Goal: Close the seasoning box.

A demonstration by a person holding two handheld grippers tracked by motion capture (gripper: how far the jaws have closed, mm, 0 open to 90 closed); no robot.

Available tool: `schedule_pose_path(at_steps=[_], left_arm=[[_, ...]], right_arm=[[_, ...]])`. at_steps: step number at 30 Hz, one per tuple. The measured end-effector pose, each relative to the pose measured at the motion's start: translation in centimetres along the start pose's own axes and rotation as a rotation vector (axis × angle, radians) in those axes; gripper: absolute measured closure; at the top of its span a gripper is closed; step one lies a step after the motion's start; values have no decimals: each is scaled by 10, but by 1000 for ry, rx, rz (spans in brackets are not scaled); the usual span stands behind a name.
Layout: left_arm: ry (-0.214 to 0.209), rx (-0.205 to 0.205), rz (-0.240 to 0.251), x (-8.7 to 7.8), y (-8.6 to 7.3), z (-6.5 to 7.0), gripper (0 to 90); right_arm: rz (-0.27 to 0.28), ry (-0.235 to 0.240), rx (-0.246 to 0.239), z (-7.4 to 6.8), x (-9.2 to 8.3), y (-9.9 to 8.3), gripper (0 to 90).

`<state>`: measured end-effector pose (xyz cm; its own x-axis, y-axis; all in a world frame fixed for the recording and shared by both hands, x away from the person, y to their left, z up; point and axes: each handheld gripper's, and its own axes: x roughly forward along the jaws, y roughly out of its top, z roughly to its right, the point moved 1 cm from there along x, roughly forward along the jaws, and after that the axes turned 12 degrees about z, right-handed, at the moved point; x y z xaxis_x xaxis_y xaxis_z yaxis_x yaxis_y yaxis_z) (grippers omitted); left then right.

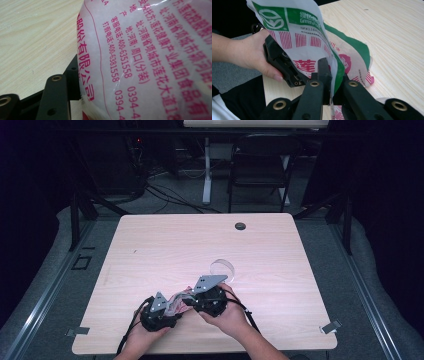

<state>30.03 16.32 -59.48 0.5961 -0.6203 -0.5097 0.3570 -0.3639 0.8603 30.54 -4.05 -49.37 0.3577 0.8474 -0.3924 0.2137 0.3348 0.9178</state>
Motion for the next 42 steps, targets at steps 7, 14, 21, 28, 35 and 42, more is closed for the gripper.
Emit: schedule_pose_path(at_steps=[7,14,21,28,35,42], left_arm=[[26,25,7,-1,0,3,503],[41,39,21,-2,1,4,531],[45,45,26,-5,3,5,554],[52,55,25,-8,7,5,561],[73,49,30,-11,9,3,567],[89,41,49,-15,12,-2,569]], right_arm=[[-2,-1,0,0,0,0,888],[5,0,0,0,-1,0,887],[20,3,7,0,-3,2,853],[36,5,5,0,-7,5,806],[68,-3,3,0,-15,11,734],[104,-16,18,3,-23,15,662]])
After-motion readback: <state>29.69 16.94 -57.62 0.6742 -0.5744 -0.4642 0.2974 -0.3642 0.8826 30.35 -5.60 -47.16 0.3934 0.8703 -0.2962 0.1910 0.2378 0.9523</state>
